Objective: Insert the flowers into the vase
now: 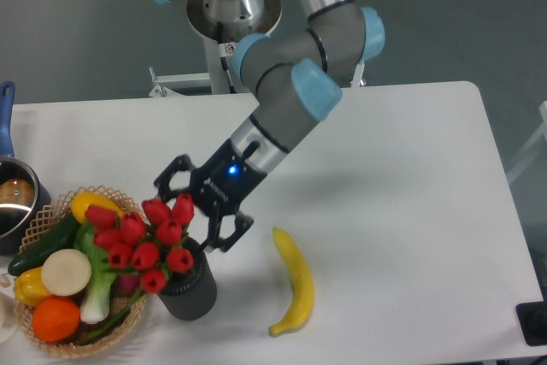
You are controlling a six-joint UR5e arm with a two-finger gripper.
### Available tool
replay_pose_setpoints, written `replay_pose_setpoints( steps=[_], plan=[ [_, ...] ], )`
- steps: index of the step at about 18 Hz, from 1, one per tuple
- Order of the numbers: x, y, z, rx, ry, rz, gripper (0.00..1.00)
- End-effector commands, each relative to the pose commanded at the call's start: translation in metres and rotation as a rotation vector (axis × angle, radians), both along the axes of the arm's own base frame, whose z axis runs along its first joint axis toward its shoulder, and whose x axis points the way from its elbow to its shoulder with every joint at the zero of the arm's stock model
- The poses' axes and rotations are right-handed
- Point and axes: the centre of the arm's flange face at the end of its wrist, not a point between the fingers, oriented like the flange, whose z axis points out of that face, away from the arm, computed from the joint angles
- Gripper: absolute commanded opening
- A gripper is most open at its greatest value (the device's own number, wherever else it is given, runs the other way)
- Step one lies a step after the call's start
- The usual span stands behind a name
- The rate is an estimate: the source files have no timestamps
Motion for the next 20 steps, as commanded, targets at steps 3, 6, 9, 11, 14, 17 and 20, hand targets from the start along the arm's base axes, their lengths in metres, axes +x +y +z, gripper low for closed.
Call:
replay_pose_setpoints(
  steps=[3, 6, 9, 11, 14, 17, 20],
  plan=[
    [-0.012, -0.017, 0.005, 0.001, 0.005, 0.037, 1.0],
    [-0.024, -0.043, 0.006, 0.0, 0.002, 0.091, 1.0],
    [-0.046, -0.066, 0.002, -0.016, 0.01, 0.149, 1.0],
    [-0.075, -0.073, 0.009, -0.048, 0.133, 0.166, 1.0],
    [-0.114, -0.09, 0.008, -0.198, 0.275, 0.245, 1.0],
    [-0.135, -0.111, -0.012, -0.421, 0.447, 0.263, 1.0],
    [-0.16, -0.124, -0.051, -0.628, 0.537, 0.238, 1.0]
  ],
)
